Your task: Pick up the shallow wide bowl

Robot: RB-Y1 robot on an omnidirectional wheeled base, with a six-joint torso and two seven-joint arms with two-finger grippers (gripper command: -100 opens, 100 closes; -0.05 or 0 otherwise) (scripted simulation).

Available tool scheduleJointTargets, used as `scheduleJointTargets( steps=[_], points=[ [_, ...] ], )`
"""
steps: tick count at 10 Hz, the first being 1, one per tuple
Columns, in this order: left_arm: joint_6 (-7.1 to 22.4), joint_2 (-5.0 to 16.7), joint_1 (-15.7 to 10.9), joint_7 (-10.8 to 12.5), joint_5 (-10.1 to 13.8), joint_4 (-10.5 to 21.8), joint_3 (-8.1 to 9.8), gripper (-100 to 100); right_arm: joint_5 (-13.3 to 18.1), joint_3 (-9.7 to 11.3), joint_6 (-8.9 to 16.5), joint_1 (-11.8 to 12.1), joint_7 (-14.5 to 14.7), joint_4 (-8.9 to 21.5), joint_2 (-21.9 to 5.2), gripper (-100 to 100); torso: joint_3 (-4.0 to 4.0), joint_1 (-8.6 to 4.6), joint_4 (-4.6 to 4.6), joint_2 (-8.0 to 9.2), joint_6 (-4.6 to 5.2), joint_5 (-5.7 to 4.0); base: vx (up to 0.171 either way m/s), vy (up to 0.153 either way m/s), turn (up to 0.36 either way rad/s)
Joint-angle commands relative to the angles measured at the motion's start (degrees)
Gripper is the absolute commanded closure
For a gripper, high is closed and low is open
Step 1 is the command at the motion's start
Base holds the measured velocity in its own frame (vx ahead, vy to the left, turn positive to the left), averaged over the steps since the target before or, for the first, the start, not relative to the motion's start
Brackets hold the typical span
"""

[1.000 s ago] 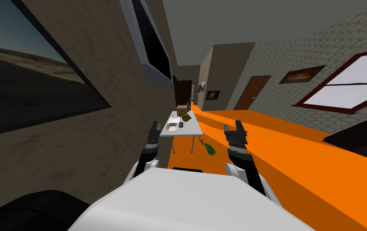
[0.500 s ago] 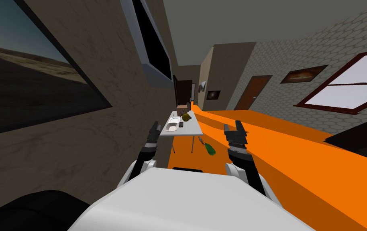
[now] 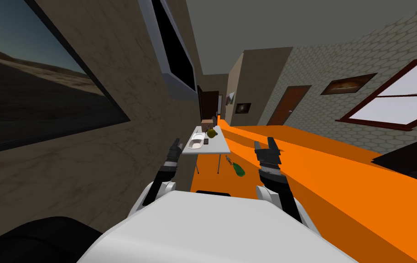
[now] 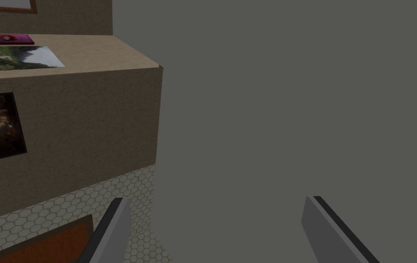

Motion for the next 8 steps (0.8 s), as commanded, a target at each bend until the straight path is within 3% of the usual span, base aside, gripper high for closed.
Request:
scheduleJointTargets(
  steps=[1,8],
  points=[
    [2.86,0.50,-0.07,0.89,0.79,-0.50,0.68,-100,0.00,0.00,0.00,0.00,0.00,0.00,0.00,0,0.00,0.00,0.00,0.00,0.00,0.00,-0.028,-0.014,0.027],
    [13.03,1.32,-0.09,3.10,2.77,-2.32,2.25,-100,0.00,0.00,0.00,0.00,0.00,0.00,0.00,0,-0.03,0.00,-0.01,-0.05,0.01,0.00,-0.011,-0.009,0.009]
  ],
)
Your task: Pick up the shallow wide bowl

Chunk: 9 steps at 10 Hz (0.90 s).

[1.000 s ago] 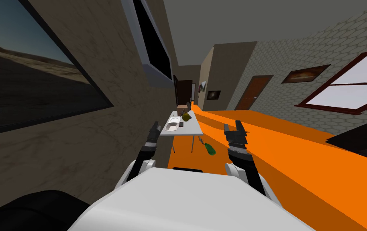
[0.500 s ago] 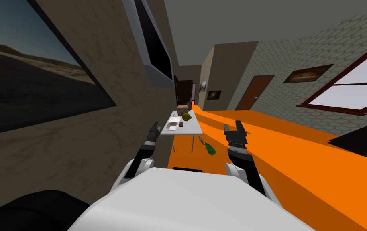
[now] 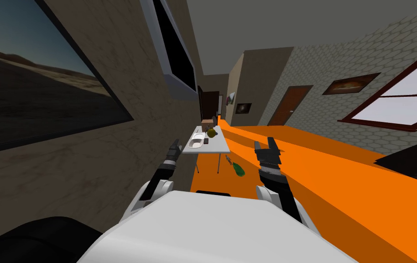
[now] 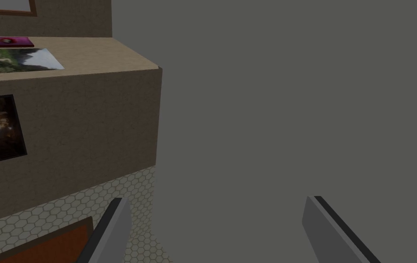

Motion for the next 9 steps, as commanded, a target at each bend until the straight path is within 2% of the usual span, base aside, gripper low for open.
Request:
scheduleJointTargets(
  steps=[1,9],
  points=[
    [2.86,0.21,0.07,0.90,0.70,-0.48,0.49,-100,0.00,0.00,0.00,0.00,0.00,0.00,0.00,0,0.00,0.00,0.00,0.00,0.00,0.00,-0.003,-0.009,-0.002],
    [13.85,1.19,-0.12,3.50,2.51,-1.84,1.64,-100,0.00,0.00,0.00,0.00,0.00,0.00,0.00,0,-0.04,0.02,-0.02,-0.07,0.00,0.01,0.008,-0.004,-0.015]
  ],
)
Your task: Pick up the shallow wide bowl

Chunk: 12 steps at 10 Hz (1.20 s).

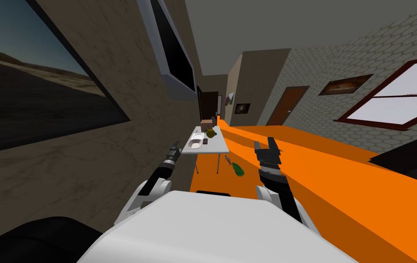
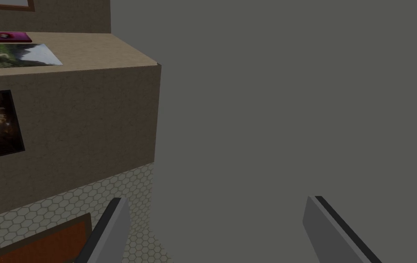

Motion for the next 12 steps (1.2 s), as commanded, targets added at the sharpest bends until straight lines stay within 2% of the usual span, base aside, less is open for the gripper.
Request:
scheduleJointTargets(
  steps=[1,2,3,12],
  points=[
    [2.30,0.05,-0.05,0.35,0.15,-0.12,0.04,-100,0.00,0.00,0.00,0.00,0.00,0.00,0.00,0,0.00,0.00,0.00,0.00,0.00,0.00,0.020,0.000,-0.018],
    [4.44,0.37,-0.13,1.06,0.57,-0.33,0.25,-100,0.00,0.00,0.00,0.00,0.00,0.00,0.00,0,0.00,0.01,0.00,0.00,-0.01,0.00,0.026,0.000,-0.044],
    [5.21,0.37,-0.13,1.06,0.57,-0.33,0.25,-100,0.00,0.00,0.00,0.00,0.00,0.00,0.00,0,-0.01,0.01,-0.01,-0.02,0.00,0.00,0.024,0.002,-0.023],
    [19.22,2.14,-0.73,4.90,2.39,-0.66,0.78,-100,0.00,0.00,0.00,0.01,0.00,0.00,0.00,0,-0.05,0.04,-0.03,-0.09,-0.01,0.01,0.040,0.005,-0.050]
  ],
)
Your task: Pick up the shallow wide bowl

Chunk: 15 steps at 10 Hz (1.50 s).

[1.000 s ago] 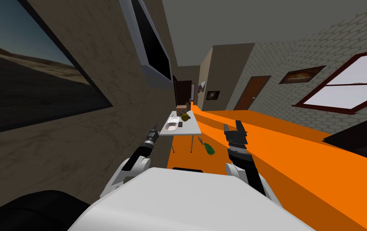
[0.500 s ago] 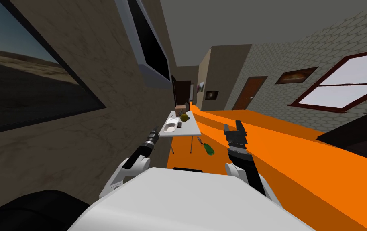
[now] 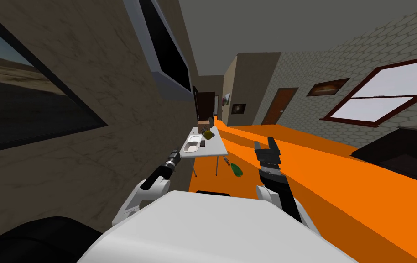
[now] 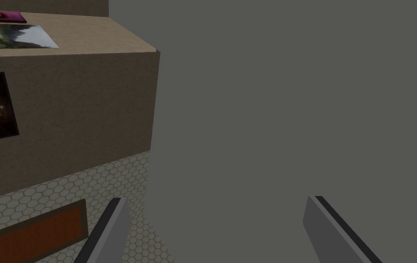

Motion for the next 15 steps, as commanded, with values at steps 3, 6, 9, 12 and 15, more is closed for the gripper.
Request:
scheduleJointTargets(
  steps=[3,6,9,12,15],
  points=[
    [5.50,0.63,-0.26,1.28,0.55,0.12,0.10,-100,0.00,0.00,0.00,0.00,0.00,0.00,0.00,0,-0.01,-0.01,0.00,-0.02,0.00,0.00,0.050,0.007,-0.057],
    [10.35,1.34,-0.55,2.85,1.13,0.21,0.08,-100,0.00,0.00,0.00,0.00,0.00,0.00,0.00,0,0.00,0.00,0.00,0.01,-0.02,0.00,0.054,0.013,-0.064],
    [14.36,1.67,-0.70,3.61,1.39,0.26,0.05,-100,0.00,0.00,0.00,0.00,0.00,0.00,0.00,0,0.00,0.01,0.00,0.01,-0.01,0.00,0.047,0.013,-0.060],
    [19.24,2.25,-0.98,5.06,1.87,0.34,-0.03,-100,0.00,0.00,0.00,0.00,0.00,0.00,0.00,0,-0.01,-0.01,-0.01,-0.01,-0.02,0.00,0.055,0.011,-0.064],
    [22.27,2.52,-1.11,5.73,2.09,0.35,-0.08,-100,0.00,0.00,0.00,0.00,0.00,0.00,0.00,0,0.00,-0.03,0.00,0.00,-0.01,0.00,0.046,0.009,-0.049]
  ],
)
